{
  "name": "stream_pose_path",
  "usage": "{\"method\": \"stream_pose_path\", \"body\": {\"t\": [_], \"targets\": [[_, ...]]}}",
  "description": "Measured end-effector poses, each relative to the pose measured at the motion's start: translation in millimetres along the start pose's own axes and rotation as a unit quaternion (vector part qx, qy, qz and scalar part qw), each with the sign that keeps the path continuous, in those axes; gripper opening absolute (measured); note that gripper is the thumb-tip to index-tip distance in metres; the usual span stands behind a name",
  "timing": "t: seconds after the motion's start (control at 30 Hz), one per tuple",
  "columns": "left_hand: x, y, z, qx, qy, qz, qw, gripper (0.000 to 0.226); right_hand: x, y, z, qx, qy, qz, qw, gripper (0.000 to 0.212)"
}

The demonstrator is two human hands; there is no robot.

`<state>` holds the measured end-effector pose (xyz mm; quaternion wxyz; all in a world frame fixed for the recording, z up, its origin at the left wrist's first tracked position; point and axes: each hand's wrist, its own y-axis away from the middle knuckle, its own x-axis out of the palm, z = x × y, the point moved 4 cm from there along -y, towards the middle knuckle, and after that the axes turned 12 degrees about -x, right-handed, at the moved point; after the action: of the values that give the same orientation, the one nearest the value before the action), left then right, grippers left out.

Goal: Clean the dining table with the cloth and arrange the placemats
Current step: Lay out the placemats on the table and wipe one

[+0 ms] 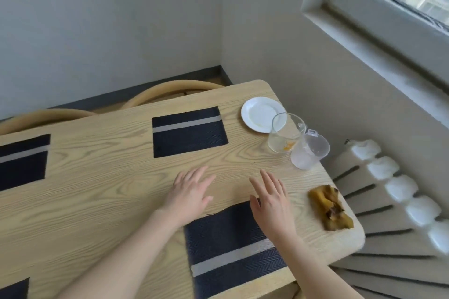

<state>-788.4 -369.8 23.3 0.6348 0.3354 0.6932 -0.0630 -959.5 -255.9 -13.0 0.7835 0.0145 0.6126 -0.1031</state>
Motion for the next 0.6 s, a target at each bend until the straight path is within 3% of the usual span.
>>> {"method": "stream_pose_path", "body": {"t": [0.2, 0.6], "targets": [[-14, 54, 63, -0.056, -0.002, -0.031, 0.998, 0.059, 3, -12, 87, -0.076, -0.045, 0.018, 0.996, 0.046], [-41, 226, 213, -0.114, 0.036, -0.065, 0.991, 0.064, -45, 34, 285, -0.107, -0.061, 0.061, 0.991, 0.044]]}}
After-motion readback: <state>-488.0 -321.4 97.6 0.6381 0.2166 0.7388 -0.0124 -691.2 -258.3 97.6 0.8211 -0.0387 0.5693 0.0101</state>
